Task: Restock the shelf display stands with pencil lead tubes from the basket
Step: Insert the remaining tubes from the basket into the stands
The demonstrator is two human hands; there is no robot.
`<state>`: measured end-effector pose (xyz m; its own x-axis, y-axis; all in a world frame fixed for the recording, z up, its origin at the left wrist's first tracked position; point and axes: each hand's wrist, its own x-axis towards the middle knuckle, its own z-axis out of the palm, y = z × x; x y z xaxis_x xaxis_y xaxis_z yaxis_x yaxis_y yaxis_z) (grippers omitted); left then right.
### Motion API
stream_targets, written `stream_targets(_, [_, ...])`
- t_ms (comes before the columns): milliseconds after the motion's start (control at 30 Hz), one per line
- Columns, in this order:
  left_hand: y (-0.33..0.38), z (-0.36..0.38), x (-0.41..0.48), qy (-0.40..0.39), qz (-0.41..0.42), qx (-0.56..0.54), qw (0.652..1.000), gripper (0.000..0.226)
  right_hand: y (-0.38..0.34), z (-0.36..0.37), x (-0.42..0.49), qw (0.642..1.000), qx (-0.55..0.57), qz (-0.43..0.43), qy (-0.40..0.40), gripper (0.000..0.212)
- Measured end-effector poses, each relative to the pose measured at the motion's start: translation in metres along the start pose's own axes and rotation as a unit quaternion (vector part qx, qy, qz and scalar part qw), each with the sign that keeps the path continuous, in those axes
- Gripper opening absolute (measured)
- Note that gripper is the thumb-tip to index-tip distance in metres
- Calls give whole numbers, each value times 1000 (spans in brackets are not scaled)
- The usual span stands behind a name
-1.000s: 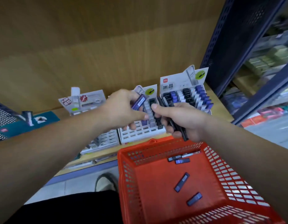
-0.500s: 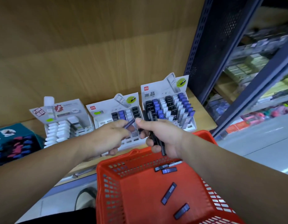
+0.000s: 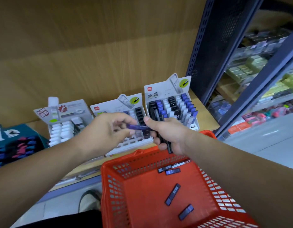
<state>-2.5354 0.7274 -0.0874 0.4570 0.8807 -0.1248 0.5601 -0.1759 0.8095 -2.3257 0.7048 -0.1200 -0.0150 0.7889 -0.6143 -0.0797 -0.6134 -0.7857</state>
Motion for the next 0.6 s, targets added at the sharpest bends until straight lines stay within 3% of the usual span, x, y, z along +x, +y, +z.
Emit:
stream_targets(67, [-13, -10, 5, 18, 13, 97, 995, 8, 1, 2, 3, 1000, -7, 9, 2, 46])
stream_targets(133, [-28, -15, 13, 31, 3, 181, 983, 12, 2, 1, 6, 999, 1, 32, -13, 34])
stream_targets(267, [-50, 3, 27, 33, -14, 212, 977, 15, 3, -2, 10, 992, 62, 66, -85, 8])
stream_targets(433, [-76, 19, 33, 20, 24, 245, 969, 16, 15, -6, 13, 974, 144, 82, -156, 10])
stream_targets(600, [-87, 27, 40, 19, 29, 276, 961, 13, 17, -7, 11, 967, 166, 57, -186, 28])
